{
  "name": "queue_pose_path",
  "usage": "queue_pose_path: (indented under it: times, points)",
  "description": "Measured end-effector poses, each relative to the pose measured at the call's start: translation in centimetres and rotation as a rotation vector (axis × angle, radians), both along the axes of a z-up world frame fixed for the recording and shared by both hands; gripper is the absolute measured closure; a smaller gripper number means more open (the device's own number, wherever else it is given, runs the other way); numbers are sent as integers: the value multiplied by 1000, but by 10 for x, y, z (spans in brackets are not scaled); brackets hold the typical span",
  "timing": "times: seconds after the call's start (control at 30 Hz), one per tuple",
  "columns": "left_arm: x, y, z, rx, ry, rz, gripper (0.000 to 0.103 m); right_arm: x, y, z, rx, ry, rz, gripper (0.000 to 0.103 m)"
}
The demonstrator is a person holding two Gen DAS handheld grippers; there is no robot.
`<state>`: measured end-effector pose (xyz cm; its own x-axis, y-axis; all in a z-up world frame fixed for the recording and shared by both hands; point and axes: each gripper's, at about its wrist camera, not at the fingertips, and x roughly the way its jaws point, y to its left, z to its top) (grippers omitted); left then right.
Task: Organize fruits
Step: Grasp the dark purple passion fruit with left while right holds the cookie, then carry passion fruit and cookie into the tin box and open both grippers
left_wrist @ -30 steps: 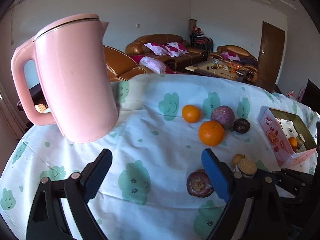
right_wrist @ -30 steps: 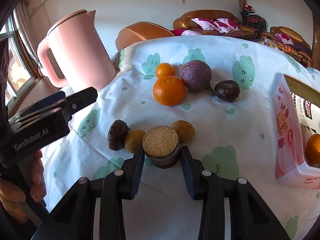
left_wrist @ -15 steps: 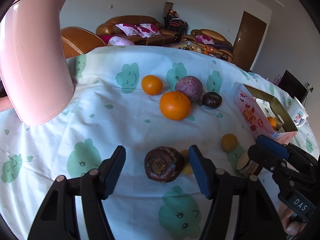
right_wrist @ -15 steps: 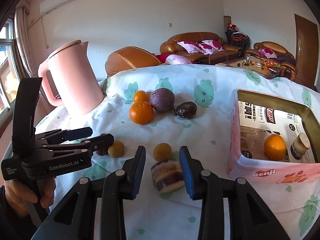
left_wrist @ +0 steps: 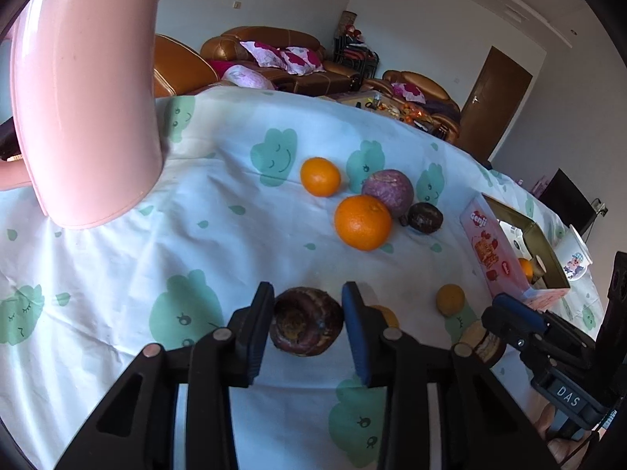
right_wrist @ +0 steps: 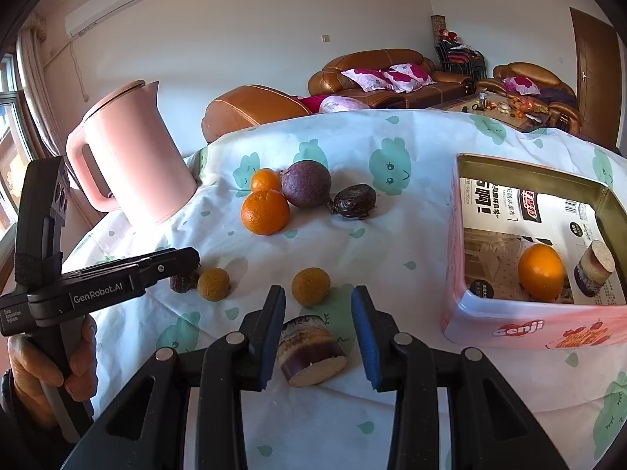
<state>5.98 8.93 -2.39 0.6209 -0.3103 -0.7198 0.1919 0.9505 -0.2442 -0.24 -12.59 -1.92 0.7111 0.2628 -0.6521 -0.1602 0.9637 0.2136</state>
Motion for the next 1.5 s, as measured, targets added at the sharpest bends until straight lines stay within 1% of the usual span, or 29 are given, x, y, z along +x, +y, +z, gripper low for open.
queue_pose_path:
  times: [0.07,0.13,0.17,0.2,0.23,0.27,0.3,0.37,0.43,0.5,0.53,0.57,0.6,0.63,0.67,0.7,0.73,0.8,0.9,1.03,1.13,1.17,1.2,1.27,1.3,1.4,1.5]
  points:
    - [1,5,-1,27,0,21,64,1,-1,-1,2,7,3,66]
    - [2,5,-2,36,2,23,63,1,1,-3,0,23,14,66]
    - [1,2,-2,58,-2,20,61,1,2,-3,-1,25,21,65]
    - [1,-2,-4,85,1,12,54,0,3,-3,-9,24,24,65]
    - [1,-5,-6,108,7,3,49,-1,5,-2,-26,19,30,65]
    - [1,-8,-8,126,14,-7,41,-2,8,-2,-46,16,39,65]
    - [1,-8,-9,136,16,-13,36,-4,11,-1,-65,12,47,64]
    - [2,-9,-10,159,16,-9,32,-5,16,-2,-89,12,63,63]
    - [5,-5,-12,175,23,23,32,-5,19,-3,-97,16,71,61]
    - [8,2,-14,163,32,53,31,-6,18,-2,-99,13,64,60]
    - [9,6,-15,153,37,63,32,-6,16,-1,-97,10,59,60]
    - [11,8,-17,144,43,69,35,-6,13,0,-89,7,56,60]
    - [11,8,-19,148,46,75,40,-6,10,2,-77,5,50,60]
    - [10,7,-19,169,34,78,44,-7,5,4,-63,2,41,60]
    - [10,5,-19,183,32,76,51,-8,0,5,-45,3,35,60]
    - [9,4,-19,183,29,67,61,-9,-5,6,-28,10,33,60]
    - [9,4,-19,180,26,57,68,-10,-9,5,-10,23,35,60]
    - [8,3,-19,187,24,58,68,-14,-15,1,15,47,37,60]
    - [6,3,-15,169,3,73,68,-17,-19,-2,43,57,46,58]
    - [-3,2,2,181,-96,102,68,-17,-17,-1,52,59,64,57]
    - [-5,2,9,158,-128,101,68,-21,-11,6,93,22,119,57]
    - [-6,1,10,158,-128,96,68,-21,-6,7,70,8,131,56]
    - [-5,0,9,162,-127,94,68,-21,-1,7,24,-1,129,53]
    - [-4,-3,8,169,-123,87,68,-16,8,4,-71,-1,118,51]
    - [-5,-4,8,170,-124,83,68,-12,10,0,-88,19,129,51]
    - [-7,-8,10,165,-140,70,68,0,13,-14,-80,98,166,51]
    - [-10,-10,13,160,-162,63,68,0,16,-18,-103,110,178,51]
